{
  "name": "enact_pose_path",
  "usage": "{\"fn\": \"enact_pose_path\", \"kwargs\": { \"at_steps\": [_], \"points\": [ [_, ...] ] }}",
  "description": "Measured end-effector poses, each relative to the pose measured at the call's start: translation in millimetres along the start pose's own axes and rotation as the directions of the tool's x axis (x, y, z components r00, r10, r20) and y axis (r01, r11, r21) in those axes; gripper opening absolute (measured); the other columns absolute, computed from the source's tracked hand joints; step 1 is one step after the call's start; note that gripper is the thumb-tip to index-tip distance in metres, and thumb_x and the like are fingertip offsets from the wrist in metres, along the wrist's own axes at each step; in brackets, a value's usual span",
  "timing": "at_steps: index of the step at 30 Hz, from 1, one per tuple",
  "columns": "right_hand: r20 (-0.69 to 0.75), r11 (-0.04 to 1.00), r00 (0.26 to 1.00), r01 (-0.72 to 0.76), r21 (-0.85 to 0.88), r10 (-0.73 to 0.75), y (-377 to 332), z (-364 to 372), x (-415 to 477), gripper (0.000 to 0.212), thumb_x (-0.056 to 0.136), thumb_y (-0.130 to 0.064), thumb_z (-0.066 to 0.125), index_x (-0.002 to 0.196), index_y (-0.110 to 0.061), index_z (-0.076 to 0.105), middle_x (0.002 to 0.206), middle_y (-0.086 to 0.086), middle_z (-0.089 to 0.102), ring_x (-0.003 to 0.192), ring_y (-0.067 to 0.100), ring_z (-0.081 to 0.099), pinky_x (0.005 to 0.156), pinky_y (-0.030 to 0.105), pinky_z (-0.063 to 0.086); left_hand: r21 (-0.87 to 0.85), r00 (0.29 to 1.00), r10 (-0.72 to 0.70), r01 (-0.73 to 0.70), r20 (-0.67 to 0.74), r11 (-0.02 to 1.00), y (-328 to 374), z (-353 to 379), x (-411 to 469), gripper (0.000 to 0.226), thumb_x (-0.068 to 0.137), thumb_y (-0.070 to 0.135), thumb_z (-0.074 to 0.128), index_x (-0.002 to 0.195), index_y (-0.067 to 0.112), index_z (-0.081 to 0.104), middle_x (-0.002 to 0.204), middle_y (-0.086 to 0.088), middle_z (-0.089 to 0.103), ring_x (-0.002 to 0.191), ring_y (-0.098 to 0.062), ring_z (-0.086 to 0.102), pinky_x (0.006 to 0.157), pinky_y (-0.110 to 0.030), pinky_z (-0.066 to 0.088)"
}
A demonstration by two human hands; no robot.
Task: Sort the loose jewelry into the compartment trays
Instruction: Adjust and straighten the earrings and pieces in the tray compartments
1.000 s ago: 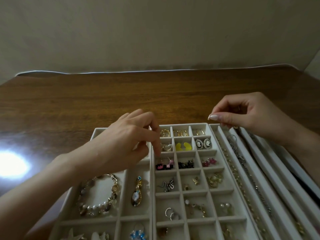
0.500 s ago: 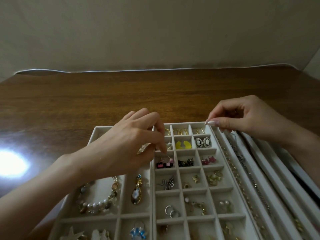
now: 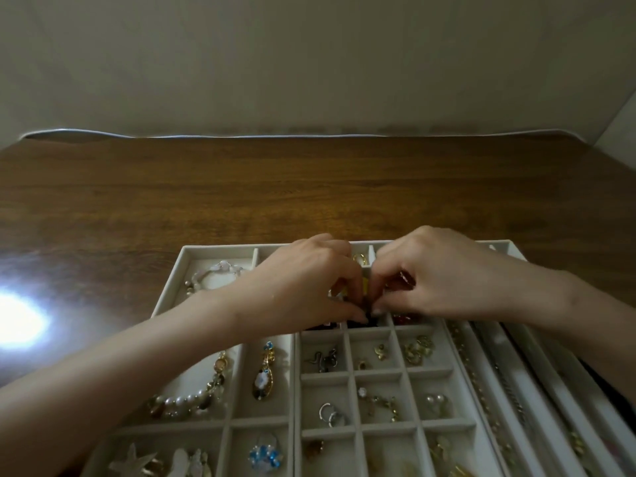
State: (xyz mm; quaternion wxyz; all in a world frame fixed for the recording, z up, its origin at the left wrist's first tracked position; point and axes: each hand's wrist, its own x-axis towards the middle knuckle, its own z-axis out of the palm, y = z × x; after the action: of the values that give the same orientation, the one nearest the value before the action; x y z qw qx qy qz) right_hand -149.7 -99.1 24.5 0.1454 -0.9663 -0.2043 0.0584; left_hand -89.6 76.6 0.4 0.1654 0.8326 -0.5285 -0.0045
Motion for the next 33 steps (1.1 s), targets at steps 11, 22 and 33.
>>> {"fn": "enact_pose_path", "kwargs": {
  "at_steps": [11, 22, 33],
  "points": [
    [-0.015, 0.995, 0.997, -0.072, -0.073, 0.071, -5, 4, 3, 0.003, 0.083, -0.034, 0.067, 0.083, -0.033, 0.068, 0.078, -0.011, 0.065, 0.070, 0.003, 0.057, 0.058, 0.015, 0.036, -0.086, 0.997, -0.062, 0.066, 0.050, 0.994, 2, 1, 5, 0.005, 0.078, 0.026, 0.070, 0.082, 0.024, 0.068, 0.079, 0.015, 0.048, 0.071, 0.004, 0.041, 0.063, -0.013, 0.033],
    [0.007, 0.807, 0.988, -0.129, 0.577, 0.153, 18, -14, -6, 0.006, 0.079, -0.011, 0.069, 0.079, -0.007, 0.064, 0.084, 0.007, 0.072, 0.070, 0.017, 0.070, 0.058, 0.028, 0.058, -0.414, 0.987, -0.161, 0.158, 0.027, 0.897, -2, -18, 2, 0.009, 0.083, 0.022, 0.066, 0.078, 0.017, 0.061, 0.088, 0.006, 0.071, 0.070, 0.002, 0.060, 0.061, -0.012, 0.043],
    [0.018, 0.666, 0.993, -0.092, 0.740, 0.117, 21, -1, -10, 0.007, 0.081, 0.005, 0.063, 0.083, -0.001, 0.060, 0.079, 0.016, 0.069, 0.068, 0.025, 0.071, 0.062, 0.035, 0.060, -0.542, 0.972, -0.209, 0.235, 0.111, 0.807, -2, -13, 4, 0.010, 0.081, 0.021, 0.066, 0.080, 0.013, 0.060, 0.076, -0.009, 0.066, 0.068, -0.026, 0.061, 0.064, -0.043, 0.052]
  ]
}}
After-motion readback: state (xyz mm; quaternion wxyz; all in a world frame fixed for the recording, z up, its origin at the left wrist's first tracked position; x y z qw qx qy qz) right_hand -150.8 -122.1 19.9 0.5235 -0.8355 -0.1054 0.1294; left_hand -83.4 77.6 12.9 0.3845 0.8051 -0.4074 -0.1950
